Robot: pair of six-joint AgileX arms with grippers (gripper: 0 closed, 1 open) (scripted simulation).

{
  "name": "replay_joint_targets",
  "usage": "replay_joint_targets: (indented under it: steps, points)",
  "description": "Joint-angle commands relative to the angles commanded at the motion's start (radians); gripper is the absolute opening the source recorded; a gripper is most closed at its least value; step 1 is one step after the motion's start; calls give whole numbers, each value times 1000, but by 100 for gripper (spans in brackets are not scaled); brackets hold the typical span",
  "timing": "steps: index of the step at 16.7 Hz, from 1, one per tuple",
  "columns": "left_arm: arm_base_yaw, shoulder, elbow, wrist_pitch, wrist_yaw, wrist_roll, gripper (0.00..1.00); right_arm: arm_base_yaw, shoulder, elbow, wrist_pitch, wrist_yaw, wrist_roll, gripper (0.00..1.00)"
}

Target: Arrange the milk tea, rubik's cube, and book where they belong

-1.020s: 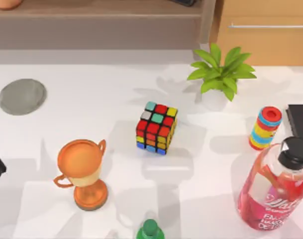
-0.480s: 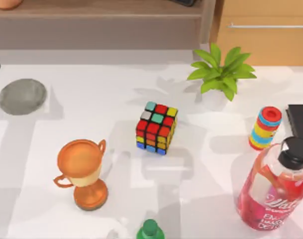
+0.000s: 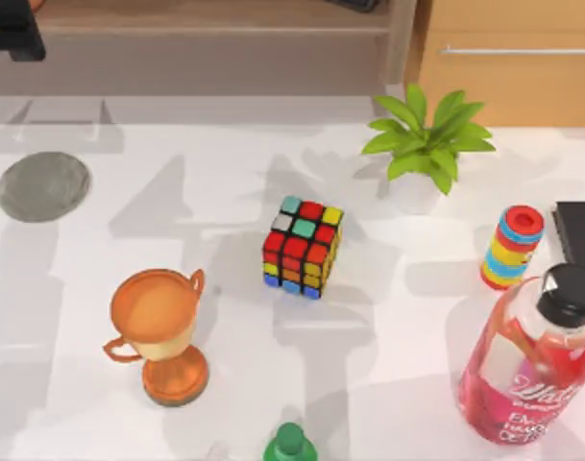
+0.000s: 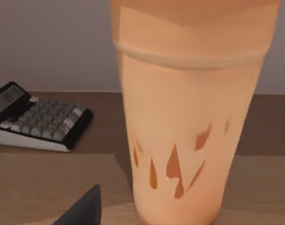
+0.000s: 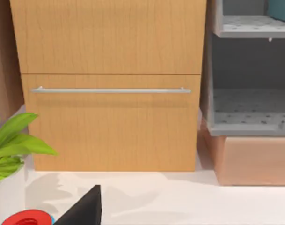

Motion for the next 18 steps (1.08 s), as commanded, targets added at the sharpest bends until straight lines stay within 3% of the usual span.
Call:
replay_joint_targets:
  steps: [4,11,18]
  points:
    - [6,137,93,86,12,1,100,0,0,0,0,0,0,100]
    - [2,156,113,88,10,0,100,0,0,0,0,0,0,100]
    - [-9,341,376,14,1,-1,100,0,0,0,0,0,0,100]
